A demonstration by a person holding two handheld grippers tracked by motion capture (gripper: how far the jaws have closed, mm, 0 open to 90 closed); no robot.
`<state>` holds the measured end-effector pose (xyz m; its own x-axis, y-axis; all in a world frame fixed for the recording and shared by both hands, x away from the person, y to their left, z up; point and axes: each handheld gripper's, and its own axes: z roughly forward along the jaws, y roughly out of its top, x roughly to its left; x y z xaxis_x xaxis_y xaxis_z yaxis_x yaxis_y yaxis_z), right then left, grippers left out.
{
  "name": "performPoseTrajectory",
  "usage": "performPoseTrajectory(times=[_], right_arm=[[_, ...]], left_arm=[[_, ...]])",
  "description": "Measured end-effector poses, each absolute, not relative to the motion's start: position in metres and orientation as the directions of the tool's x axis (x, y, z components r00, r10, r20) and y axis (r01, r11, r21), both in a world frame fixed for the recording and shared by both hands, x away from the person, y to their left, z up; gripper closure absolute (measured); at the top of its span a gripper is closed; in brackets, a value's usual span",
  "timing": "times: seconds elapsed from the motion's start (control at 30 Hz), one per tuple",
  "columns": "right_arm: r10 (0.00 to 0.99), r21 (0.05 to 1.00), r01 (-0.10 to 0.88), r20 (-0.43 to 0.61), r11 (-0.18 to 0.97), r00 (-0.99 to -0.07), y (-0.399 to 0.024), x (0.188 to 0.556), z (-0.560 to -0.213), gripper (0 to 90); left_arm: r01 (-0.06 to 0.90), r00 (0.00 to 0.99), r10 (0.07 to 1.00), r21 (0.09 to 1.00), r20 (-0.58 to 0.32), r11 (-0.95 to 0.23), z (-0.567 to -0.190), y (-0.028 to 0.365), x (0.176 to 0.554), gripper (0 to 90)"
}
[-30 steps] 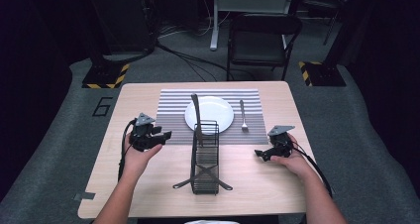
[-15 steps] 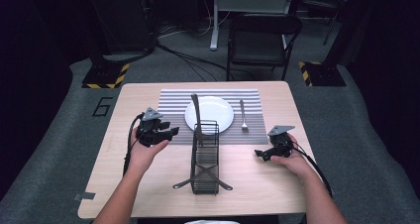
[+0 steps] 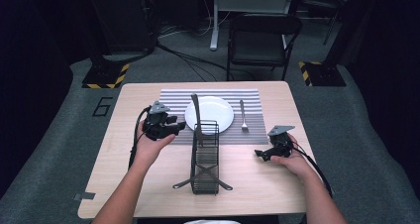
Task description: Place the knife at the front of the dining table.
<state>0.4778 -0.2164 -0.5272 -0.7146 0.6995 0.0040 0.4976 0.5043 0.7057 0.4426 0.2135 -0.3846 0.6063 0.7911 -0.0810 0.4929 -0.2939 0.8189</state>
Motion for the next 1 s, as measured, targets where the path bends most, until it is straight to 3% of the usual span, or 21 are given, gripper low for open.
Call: performPoseTrajectory(times=[1.0], right_arm=[[0.699,0.706,0.498,0.004,0.504,-0.715,-0.216,0.478,-0.527,0.0]], left_arm=[[0.471,0.661,0.743,0.829,-0.104,-0.303,-0.376,0.182,0.462,54.3]])
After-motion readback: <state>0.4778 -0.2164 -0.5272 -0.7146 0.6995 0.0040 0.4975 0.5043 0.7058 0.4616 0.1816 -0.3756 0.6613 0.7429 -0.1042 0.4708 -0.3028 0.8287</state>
